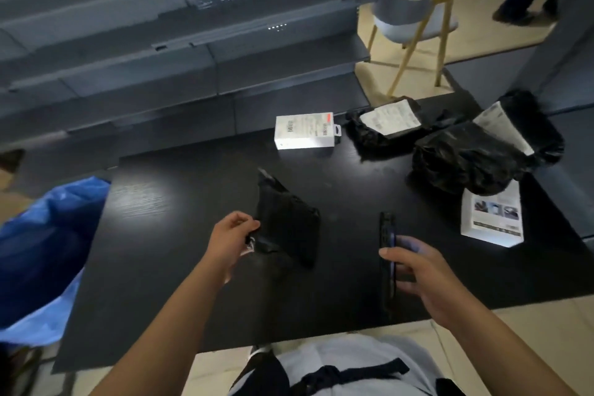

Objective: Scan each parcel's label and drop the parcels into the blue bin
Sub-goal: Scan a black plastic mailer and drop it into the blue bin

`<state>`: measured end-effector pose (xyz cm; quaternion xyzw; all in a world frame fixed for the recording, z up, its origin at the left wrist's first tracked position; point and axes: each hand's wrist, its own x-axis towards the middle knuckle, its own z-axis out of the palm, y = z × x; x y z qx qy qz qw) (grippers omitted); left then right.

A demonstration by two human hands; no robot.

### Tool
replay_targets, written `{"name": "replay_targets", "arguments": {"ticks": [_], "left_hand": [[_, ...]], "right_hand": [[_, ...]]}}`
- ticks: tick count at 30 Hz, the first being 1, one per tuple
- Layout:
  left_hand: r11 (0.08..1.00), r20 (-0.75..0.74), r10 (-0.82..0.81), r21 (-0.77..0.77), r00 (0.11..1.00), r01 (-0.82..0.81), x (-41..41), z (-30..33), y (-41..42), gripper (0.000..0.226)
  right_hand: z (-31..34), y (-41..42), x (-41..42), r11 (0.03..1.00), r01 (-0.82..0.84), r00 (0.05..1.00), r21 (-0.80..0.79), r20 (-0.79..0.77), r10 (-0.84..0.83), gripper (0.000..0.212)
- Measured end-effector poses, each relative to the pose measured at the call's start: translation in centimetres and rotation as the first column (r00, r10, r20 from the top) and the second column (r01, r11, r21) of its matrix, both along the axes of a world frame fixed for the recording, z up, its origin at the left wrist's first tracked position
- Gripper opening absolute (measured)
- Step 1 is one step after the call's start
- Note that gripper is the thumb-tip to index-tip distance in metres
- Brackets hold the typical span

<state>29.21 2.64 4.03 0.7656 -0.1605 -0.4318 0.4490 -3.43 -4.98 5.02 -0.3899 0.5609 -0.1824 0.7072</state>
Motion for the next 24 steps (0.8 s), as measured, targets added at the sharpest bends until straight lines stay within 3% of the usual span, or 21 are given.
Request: {"name": "replay_targets", "arguments": {"ticks": [2,5,8,11,14,17,20,22,24], "left_hand": [[0.994,0.325,-0.089,-0.029,0.942,0.104,1.5,1.4,1.3,0.016],[0.936,0.699,-0.325,0.143,0.637,0.320,1.9,0.9,3.7,0.018],[0.839,0.825,-0.478,0.326,0.303,0.435,0.3,-2.3,6.6,0.012],[0.752,0.787,-0.597,0.480,0.156,0.452,-1.0,-6.4,9.6,0.016],[0.665,0.668,-0.726,0.620,0.165,0.416,-1.9,-9.1,11.7,0.017],[0.612,0.599,-0.777,0.643,0.194,0.461,-2.2,-9.7,12.8,0.022],[0.627,0.543,-0.773,0.580,0.328,0.520,-1.6,-8.5,12.3,0.023],[0.680,0.553,-0.728,0.507,0.404,0.530,-0.6,-7.2,11.1,0.023],[0.698,0.585,-0.706,0.477,0.400,0.535,1.1,-6.1,9.3,0.036]], "right_hand": [[0.0,0.1,1.5,0.999,-0.051,0.999,0.000,0.005,0.051,0.050],[-0.1,0.5,3.1,0.993,-0.115,0.993,-0.005,0.017,0.115,0.047],[-0.1,1.0,3.8,0.987,-0.159,0.987,-0.011,0.020,0.159,0.051],[-0.4,1.6,3.9,0.983,-0.182,0.983,-0.006,0.012,0.182,0.059],[-0.4,2.2,3.6,0.981,-0.196,0.981,0.002,0.006,0.196,0.055],[-0.5,2.5,3.5,0.981,-0.193,0.981,0.012,-0.004,0.193,0.063],[-0.3,2.8,4.0,0.982,-0.188,0.982,0.010,-0.011,0.188,0.077],[-0.6,2.8,4.5,0.984,-0.179,0.984,0.006,-0.016,0.179,0.070],[-0.6,3.1,5.1,0.985,-0.170,0.985,0.006,-0.028,0.170,0.064]]}}
